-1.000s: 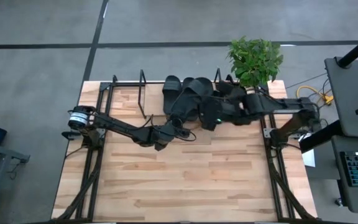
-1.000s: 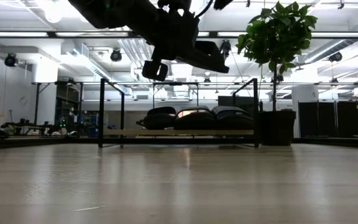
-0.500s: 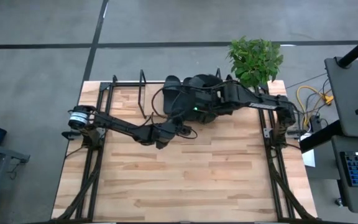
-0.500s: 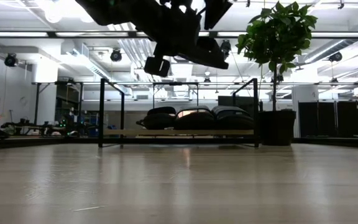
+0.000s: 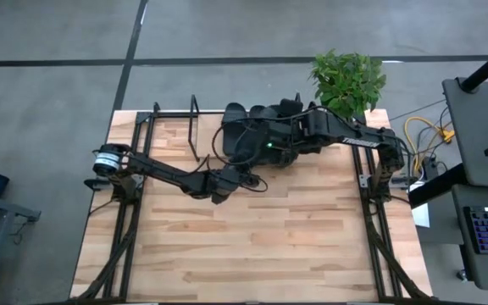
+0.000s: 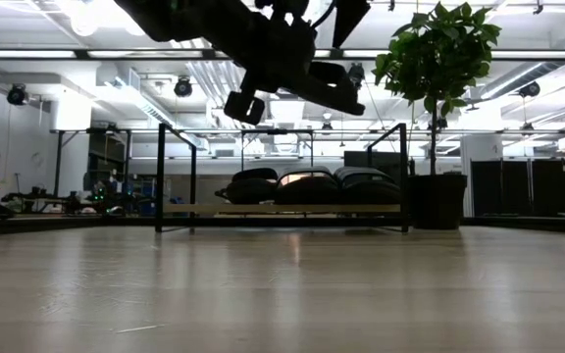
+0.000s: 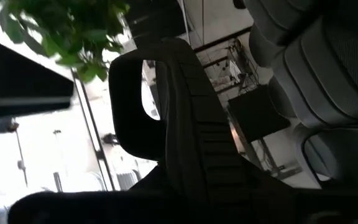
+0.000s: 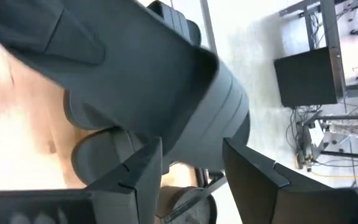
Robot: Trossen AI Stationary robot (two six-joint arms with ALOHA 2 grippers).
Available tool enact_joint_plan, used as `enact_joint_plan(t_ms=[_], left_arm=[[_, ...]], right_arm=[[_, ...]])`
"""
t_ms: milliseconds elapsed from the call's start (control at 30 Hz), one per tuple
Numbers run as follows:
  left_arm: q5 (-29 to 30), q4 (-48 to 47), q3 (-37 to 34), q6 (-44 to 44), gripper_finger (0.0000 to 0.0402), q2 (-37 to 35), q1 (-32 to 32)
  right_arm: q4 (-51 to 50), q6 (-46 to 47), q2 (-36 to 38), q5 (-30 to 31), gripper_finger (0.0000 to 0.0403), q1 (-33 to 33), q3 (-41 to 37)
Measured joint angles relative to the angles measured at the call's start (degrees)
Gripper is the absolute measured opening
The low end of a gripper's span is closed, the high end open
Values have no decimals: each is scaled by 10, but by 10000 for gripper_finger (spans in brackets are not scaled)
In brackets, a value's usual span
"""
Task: Pick and place slides into the shelf
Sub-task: Put the black slides on the shelf
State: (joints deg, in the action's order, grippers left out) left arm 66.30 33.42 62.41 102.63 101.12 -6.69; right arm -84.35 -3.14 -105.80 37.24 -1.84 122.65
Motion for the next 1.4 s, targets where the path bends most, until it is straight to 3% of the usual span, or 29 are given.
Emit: enact_joint_plan(t_ms=[600, 1400], left_arm=[[-42, 19, 23, 107, 33, 0, -3], [-30, 20, 80, 101, 33, 14, 14]], right_arm=[[-50, 15, 1, -19, 157, -19, -1], [-36, 4, 27, 4, 155, -35, -1]])
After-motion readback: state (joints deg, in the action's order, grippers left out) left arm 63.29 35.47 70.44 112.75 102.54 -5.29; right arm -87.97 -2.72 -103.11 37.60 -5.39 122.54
